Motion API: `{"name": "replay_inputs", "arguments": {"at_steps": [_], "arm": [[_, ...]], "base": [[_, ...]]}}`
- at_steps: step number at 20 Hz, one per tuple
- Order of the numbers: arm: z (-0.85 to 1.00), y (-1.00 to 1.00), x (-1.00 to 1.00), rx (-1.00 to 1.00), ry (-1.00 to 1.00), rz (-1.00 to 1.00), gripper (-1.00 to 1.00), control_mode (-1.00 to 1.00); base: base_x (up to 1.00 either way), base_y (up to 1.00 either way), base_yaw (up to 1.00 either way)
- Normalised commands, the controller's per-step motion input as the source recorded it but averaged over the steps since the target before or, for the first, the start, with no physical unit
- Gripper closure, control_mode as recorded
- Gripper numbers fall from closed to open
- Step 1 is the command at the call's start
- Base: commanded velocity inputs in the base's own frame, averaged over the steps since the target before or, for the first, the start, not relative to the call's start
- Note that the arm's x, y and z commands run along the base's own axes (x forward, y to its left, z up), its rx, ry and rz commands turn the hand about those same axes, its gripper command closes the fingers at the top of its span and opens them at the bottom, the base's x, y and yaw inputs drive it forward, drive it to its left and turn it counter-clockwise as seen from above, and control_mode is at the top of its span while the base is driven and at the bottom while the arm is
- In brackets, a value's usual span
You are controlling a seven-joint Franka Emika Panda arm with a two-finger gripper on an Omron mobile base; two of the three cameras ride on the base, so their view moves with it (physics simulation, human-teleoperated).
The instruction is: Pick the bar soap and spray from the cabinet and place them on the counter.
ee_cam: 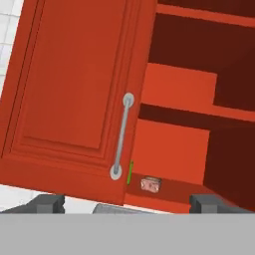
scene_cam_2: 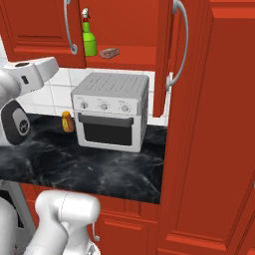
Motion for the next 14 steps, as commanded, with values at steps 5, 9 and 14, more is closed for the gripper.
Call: {"name": "replay_inputs", "arguments": {"at_steps": [5, 9, 14], "arm": [[0.00, 0.03, 0.00, 0.11, -0.06, 0.19, -1.00, -1.00], [0.00, 0.04, 0.00, 0.02, -0.12, 0.11, -1.00, -1.00], [0.05, 0.03, 0.00, 0.00, -0.18, 0.02, -1.00, -1.00]], "base": [[0.00, 0.00, 0.00], [0.00, 0.00, 0.00], [0.00, 0.00, 0.00]]}}
